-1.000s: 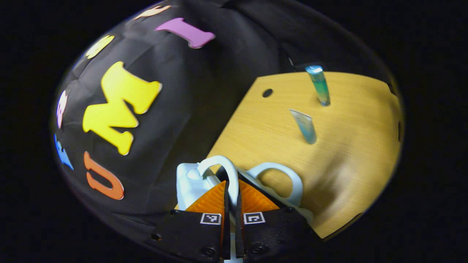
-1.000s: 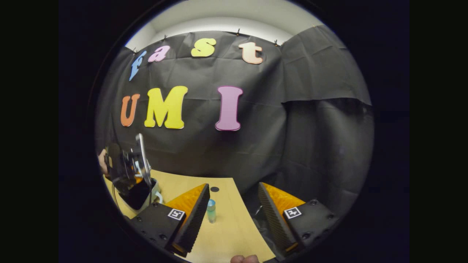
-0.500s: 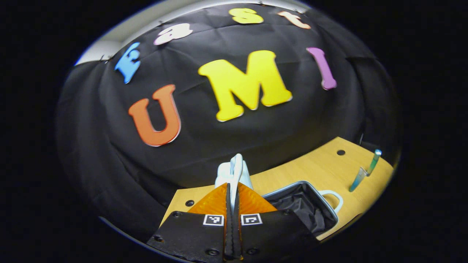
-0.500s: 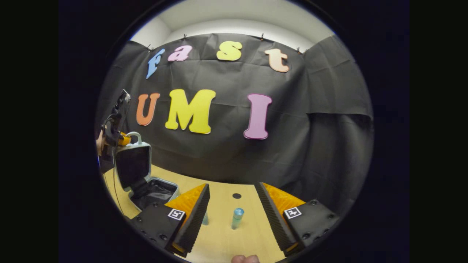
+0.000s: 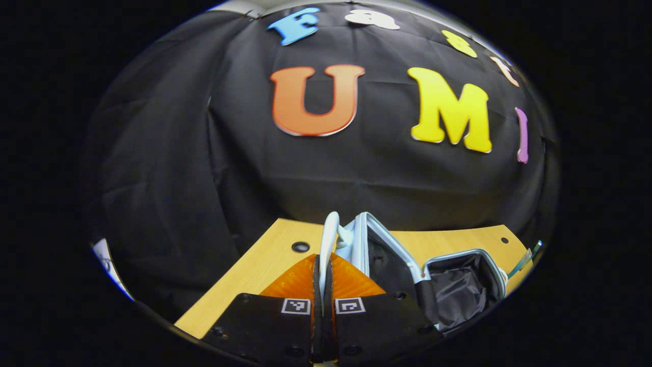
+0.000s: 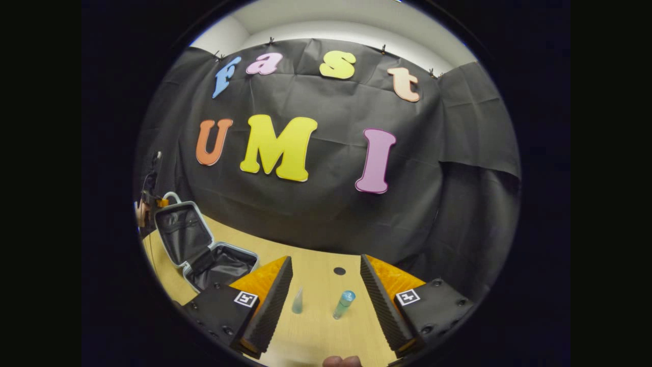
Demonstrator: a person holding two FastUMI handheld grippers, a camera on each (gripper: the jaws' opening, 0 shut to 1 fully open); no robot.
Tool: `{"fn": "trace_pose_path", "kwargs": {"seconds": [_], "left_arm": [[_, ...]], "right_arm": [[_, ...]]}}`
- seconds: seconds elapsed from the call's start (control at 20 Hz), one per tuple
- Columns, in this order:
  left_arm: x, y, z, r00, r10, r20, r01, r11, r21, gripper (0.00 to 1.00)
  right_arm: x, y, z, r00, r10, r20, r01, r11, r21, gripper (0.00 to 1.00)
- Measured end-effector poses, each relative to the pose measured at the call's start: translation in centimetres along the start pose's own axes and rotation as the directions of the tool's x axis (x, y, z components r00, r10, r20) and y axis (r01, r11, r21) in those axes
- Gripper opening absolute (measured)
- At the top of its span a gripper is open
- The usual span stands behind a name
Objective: First open the suitcase, pack the skin care products into it, and then close the suitcase.
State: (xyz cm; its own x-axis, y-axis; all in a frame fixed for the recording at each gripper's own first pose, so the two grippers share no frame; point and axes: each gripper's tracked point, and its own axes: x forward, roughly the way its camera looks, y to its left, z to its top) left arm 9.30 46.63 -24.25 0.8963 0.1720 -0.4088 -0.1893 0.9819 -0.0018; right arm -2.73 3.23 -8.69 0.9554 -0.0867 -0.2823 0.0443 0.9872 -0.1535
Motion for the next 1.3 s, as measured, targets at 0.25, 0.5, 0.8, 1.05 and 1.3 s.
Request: {"fn": "trace_pose_path", "kwargs": {"seconds": [0.25,0.5,0.8,1.05,1.3], "left_arm": [[3.4,2.9,-6.8,0.992,-0.049,-0.118,0.019,0.971,-0.239,0.04],[4.8,3.5,-13.0,0.971,-0.077,-0.226,-0.022,0.915,-0.403,0.07],[3.3,5.0,-12.6,0.979,-0.037,-0.201,-0.048,0.915,-0.400,0.39],[-3.0,2.7,-0.7,0.996,0.056,0.063,-0.042,0.977,-0.208,0.97],[-12.9,-6.3,12.4,0.925,0.061,0.375,-0.042,0.997,-0.058,0.98]], "right_arm": [[0.1,0.3,-0.4,0.999,-0.016,-0.032,0.016,1.000,-0.018,0.79],[0.4,0.5,-0.5,0.998,-0.028,-0.050,0.027,0.999,-0.025,0.80],[0.7,1.7,-0.1,0.999,0.025,-0.031,-0.026,0.999,-0.039,0.80],[1.0,1.6,-1.6,0.997,0.058,-0.046,-0.057,0.998,0.029,0.80],[0.6,0.0,-2.0,0.997,0.078,-0.028,-0.075,0.991,0.110,0.80]]}}
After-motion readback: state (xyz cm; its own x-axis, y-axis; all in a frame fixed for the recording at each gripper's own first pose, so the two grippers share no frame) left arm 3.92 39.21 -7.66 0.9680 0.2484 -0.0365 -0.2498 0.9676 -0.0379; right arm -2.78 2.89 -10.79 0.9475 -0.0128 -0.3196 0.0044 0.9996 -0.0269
